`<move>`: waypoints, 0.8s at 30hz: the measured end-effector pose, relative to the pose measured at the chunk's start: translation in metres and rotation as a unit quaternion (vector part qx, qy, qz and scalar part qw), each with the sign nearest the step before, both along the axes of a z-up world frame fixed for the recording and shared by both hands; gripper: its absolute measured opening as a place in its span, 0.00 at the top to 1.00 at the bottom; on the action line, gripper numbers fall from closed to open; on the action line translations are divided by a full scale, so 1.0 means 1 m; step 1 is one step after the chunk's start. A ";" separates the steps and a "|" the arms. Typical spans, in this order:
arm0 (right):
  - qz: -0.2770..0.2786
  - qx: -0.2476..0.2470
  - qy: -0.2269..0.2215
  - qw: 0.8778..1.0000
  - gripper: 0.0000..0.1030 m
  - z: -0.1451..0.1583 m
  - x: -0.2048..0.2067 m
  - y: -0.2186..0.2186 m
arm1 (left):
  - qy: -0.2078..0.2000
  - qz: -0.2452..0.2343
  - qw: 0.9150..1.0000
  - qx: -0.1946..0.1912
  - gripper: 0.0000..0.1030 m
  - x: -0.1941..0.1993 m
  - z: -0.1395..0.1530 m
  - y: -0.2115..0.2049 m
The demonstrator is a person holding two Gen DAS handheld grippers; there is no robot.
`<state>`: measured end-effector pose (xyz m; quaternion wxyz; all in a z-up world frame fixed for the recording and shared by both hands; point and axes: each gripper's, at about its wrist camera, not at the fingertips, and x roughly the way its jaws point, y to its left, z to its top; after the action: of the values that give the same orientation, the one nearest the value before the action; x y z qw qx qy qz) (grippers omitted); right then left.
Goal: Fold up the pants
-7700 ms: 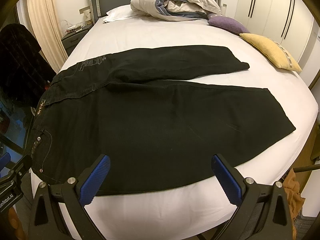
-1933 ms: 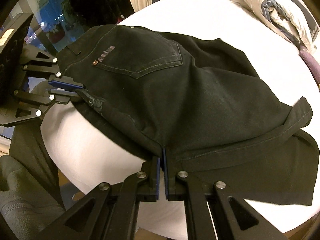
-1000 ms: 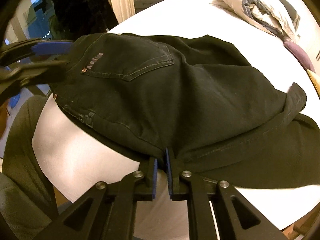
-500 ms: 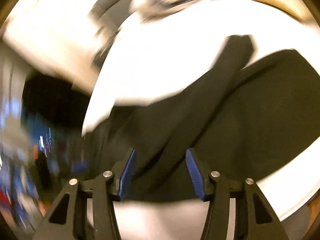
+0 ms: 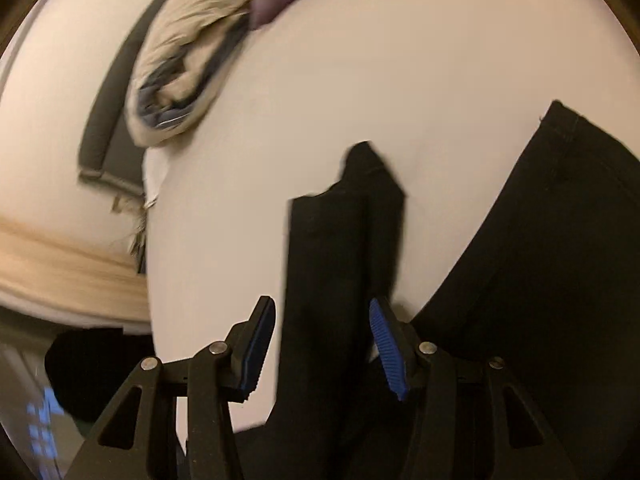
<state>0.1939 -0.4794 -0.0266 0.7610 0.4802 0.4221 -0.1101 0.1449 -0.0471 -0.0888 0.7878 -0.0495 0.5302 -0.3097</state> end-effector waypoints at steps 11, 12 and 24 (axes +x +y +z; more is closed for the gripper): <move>0.028 -0.048 0.033 0.998 0.86 -0.001 0.005 0.006 | -0.002 0.001 1.000 -0.006 0.39 -0.001 -0.006 0.009; 0.032 -0.059 0.039 0.997 0.87 0.002 0.007 0.009 | -0.003 0.001 1.000 -0.006 0.39 -0.001 -0.008 0.010; 0.001 -0.012 0.081 0.997 0.76 0.012 -0.010 -0.001 | -0.009 0.005 1.000 -0.003 0.39 -0.007 -0.009 0.001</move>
<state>0.1842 -0.4808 -0.0142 0.7301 0.4604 0.4812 -0.1532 0.1381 -0.0458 -0.0980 0.7937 -0.0512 0.5222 -0.3078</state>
